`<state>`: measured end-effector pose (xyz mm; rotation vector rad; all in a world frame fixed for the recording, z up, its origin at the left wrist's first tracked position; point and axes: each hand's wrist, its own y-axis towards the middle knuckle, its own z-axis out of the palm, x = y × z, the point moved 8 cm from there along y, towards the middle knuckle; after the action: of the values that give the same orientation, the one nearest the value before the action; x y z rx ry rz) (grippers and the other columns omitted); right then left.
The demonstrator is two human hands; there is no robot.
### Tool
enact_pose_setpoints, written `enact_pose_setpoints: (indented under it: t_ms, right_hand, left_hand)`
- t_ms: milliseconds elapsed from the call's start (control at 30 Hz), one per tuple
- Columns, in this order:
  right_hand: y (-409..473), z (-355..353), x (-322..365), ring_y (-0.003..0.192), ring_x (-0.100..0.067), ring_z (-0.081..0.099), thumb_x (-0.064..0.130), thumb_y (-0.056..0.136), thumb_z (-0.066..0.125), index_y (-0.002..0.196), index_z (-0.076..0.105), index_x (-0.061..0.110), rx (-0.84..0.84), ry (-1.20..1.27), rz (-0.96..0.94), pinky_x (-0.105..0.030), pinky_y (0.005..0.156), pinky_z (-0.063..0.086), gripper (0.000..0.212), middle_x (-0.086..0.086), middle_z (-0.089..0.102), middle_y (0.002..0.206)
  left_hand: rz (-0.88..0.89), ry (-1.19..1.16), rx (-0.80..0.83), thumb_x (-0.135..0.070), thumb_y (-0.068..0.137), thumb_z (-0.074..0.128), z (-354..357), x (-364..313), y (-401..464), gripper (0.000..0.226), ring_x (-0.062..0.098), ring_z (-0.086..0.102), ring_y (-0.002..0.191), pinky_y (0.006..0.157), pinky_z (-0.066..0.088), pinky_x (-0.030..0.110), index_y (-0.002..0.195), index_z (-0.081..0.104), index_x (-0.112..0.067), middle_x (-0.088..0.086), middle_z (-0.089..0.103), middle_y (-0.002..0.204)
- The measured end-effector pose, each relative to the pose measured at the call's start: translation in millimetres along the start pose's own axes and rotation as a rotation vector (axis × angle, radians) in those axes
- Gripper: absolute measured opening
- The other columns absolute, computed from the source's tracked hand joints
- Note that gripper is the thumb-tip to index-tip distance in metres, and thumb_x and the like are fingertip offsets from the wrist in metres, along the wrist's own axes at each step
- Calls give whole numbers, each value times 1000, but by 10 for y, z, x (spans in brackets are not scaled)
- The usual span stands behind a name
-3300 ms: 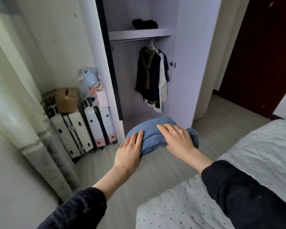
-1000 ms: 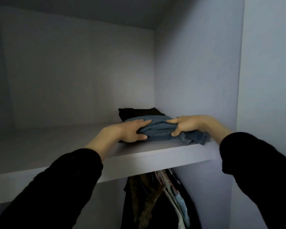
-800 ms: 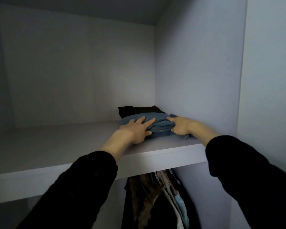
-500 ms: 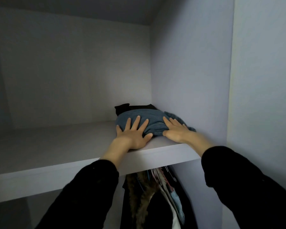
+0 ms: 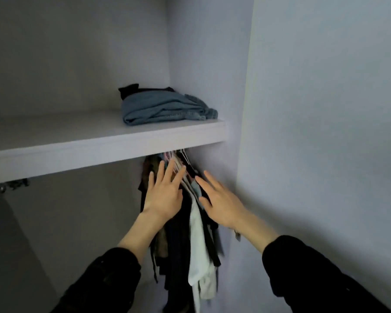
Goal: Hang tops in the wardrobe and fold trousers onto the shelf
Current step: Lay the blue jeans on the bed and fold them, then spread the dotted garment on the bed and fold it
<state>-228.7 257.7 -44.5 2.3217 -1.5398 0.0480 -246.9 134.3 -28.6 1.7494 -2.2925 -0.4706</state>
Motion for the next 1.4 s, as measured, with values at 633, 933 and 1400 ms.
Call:
enact_pose_setpoints:
  t_ms: [633,933,1400]
  right_hand:
    - [-4900,1097,40,135,-27,36,25,100,39,149,22,22,49,174,1032,-41,109,32,52,-5,33,151]
    - [-7767,765,1203,125,-33,48,22,98,42,146,30,19,-162,231,1484,-43,102,38,50,-13,47,139]
    - [-10465,595,3967,125,-24,49,22,100,42,145,31,20,-637,171,2026,-33,99,41,47,-4,52,137]
  left_hand:
    - [839,-477,681,-34,101,28,1310,-2488,-3639,50,16,28,139,112,23,29,148,20,-20,0,26,153]
    - [1078,-612,891,-51,90,33,713,-3469,-5984,65,23,43,130,107,34,34,142,37,-13,9,45,142]
    - [1675,-590,1056,-29,100,38,-637,-4016,-9072,46,10,31,136,110,28,28,145,30,-24,-8,32,149]
